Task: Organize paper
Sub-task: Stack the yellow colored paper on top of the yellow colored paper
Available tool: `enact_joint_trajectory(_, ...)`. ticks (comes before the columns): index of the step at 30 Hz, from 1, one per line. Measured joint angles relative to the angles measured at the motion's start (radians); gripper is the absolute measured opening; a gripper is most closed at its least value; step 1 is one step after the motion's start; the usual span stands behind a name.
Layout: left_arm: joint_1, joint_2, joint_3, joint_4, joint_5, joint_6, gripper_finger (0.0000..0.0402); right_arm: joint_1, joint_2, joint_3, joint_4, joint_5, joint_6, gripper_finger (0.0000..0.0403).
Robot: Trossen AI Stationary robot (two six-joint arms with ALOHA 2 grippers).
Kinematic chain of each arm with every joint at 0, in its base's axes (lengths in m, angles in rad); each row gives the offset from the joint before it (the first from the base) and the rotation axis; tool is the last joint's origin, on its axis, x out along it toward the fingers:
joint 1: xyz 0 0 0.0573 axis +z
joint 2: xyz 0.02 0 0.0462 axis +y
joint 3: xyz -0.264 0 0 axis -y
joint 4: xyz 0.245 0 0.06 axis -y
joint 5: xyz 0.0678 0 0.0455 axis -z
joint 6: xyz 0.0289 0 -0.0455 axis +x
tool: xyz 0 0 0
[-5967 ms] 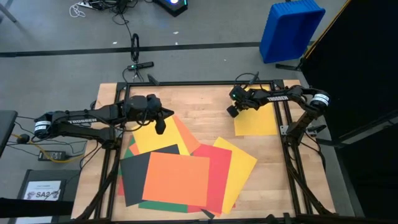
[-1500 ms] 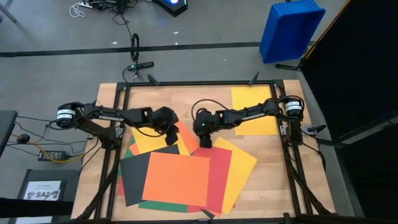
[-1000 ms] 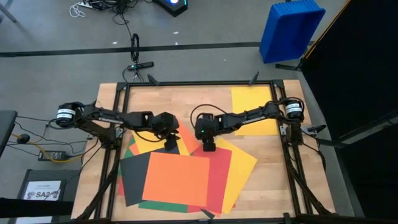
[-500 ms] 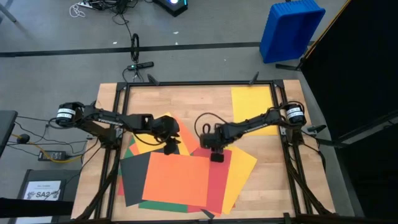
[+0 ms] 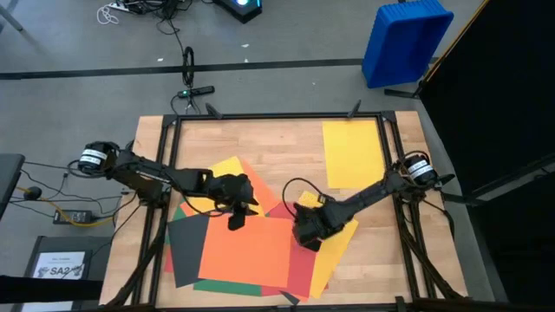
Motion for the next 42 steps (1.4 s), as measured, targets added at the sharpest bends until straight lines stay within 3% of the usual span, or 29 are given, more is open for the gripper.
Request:
enact_joint_trajectory(16,-0.085,0.142,0.070,0.042,0.000,0.023,0.0147,0.237,-0.006,0.000,-0.210,0.134,0.674,0.0146)
enact_joint_trajectory(25,-0.118,0.205,0.115,0.092,0.000,0.024,0.0147,0.319,-0.006,-0.013,-0.303,0.144,1.019,0.0160)
enact_joint_trajectory(33,-0.135,0.270,0.116,0.141,0.006,0.024,0.0147,0.328,-0.006,-0.084,-0.304,0.042,1.155,0.0163)
enact_joint_trajectory(42,-0.135,0.275,0.116,0.134,0.007,0.024,0.0147,0.324,-0.006,-0.086,-0.300,0.034,1.161,0.0162)
